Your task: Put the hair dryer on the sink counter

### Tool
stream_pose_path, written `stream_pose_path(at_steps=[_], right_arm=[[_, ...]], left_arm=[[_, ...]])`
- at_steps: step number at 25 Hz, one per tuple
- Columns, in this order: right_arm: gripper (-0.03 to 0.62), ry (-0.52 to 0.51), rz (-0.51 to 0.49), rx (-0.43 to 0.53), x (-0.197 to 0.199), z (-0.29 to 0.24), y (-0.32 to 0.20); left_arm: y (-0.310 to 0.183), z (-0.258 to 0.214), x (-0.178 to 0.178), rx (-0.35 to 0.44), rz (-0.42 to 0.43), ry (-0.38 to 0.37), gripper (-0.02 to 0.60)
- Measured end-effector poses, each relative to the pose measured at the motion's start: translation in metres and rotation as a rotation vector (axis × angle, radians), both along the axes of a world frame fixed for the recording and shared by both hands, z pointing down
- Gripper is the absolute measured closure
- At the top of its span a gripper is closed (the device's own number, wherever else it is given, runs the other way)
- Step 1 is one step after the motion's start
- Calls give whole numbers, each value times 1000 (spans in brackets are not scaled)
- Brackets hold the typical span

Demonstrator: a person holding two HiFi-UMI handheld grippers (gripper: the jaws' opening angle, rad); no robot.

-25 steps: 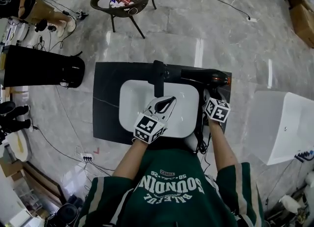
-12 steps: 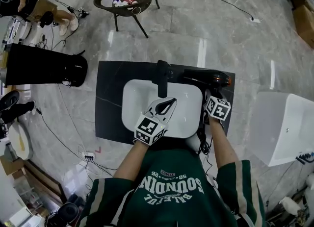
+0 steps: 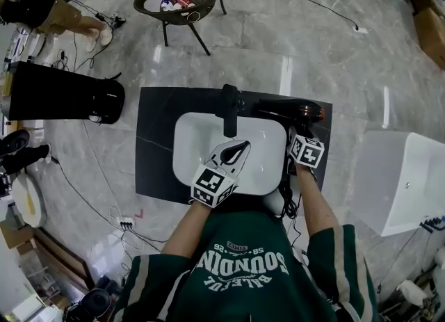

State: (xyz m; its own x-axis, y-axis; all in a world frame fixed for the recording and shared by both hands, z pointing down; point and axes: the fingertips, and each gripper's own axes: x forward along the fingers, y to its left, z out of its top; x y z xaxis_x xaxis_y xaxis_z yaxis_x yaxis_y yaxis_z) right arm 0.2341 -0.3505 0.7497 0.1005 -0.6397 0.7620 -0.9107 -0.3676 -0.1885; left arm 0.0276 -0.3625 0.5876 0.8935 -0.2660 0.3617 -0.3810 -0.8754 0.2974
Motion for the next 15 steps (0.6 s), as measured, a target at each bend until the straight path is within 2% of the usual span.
stream_pose_path(at_steps=[6, 11, 15], right_arm=[[393, -22, -5, -74, -5, 16, 5], [372, -58, -57, -73, -14, 17, 3], [365, -19, -26, -96, -7, 9, 17]], left_arm=[[1, 1, -5, 7, -14, -2, 570], [3, -3, -11, 18, -28, -2, 570], [6, -7, -13, 27, -34, 4, 571]])
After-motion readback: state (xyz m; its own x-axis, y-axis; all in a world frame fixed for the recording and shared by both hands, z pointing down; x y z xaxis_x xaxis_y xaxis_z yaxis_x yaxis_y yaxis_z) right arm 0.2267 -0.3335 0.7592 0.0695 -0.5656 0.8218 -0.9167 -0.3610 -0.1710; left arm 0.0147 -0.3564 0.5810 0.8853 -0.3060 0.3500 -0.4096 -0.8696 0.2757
